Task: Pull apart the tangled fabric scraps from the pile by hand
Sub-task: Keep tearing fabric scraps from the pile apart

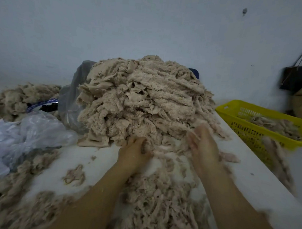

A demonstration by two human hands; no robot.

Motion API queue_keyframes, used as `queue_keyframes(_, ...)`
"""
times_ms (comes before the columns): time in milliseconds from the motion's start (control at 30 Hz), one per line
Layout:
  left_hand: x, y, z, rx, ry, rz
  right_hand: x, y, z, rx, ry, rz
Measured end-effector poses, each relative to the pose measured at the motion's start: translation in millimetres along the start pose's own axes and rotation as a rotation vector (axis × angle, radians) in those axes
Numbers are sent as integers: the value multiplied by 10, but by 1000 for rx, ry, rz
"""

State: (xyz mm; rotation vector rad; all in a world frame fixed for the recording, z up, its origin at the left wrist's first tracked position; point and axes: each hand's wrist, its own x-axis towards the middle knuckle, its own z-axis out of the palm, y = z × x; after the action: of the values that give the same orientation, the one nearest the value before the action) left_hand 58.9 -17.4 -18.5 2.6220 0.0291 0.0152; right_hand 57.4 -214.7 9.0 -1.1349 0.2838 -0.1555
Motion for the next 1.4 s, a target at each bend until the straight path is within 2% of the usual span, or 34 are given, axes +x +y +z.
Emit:
queue_keyframes(100,-8,43,-37,-142,94,70,-83,130,73,-437,-110,-164)
queue_keyframes(167,-75,87,-106,-220,74,158,-60,226,43,-664,-260,-253)
queue_keyframes(267,-314,278,-147,-346,-75,426,-48,340,11,-851,-606,-429)
queue_keyframes(333,-400,373,-125,-411,-174,486,-54,384,13,-912,-788,-461)
queue_keyframes(367,-397,377,-119,-405,-191,477,-61,372,11,-982,-812,-486)
queue_keyframes(400,-381,363,-134,-365,-190,448,-42,358,11,-1098,-729,-551)
queue_keyframes(433,-348,324,-152,-302,-172,408,-11,336,1,-1233,-569,-621)
queue_keyframes(500,-289,200,-186,-158,-123,320,20,202,-45,-1493,-153,-678)
queue_keyframes(533,-263,139,-190,-104,-116,285,32,142,-87,-1612,-12,-611)
queue_keyframes(567,-248,107,-191,-36,-115,260,47,109,-143,-1719,48,-501)
queue_keyframes(600,-243,97,-190,42,-118,240,58,99,-185,-1792,38,-397)
queue_keyframes(633,-239,105,-189,87,-109,226,63,103,-203,-1789,-16,-347)
queue_keyframes(700,-252,172,-181,-30,-55,208,29,136,-142,-1492,-196,-413)
queue_keyframes(767,-288,267,-188,-334,-20,111,-105,168,3,-1132,-396,-520)
queue_keyframes(833,-270,336,-210,-718,-96,-67,-243,189,149,-942,-571,-589)
queue_keyframes(900,-235,368,-235,-1145,-192,-202,-349,252,227,-904,-690,-605)
queue_keyframes(1000,-144,371,-378,-1737,-191,-341,-388,312,260,-944,-766,-529)
queue_keyframes(1067,-95,333,-482,-1928,-110,-350,-356,294,243,-981,-727,-482)
queue_keyframes(1167,-121,277,-556,-1923,-3,-301,-264,236,185,-1053,-651,-449)
queue_keyframes(1267,-271,288,-540,-1678,-7,-145,-136,228,105,-1196,-443,-491)
queue_keyframes(1333,-362,327,-543,-1564,-46,-36,-70,201,42,-1126,-255,-513)
queue_keyframes(1400,-415,363,-573,-1485,-52,34,-26,188,-2,-1027,-178,-554)
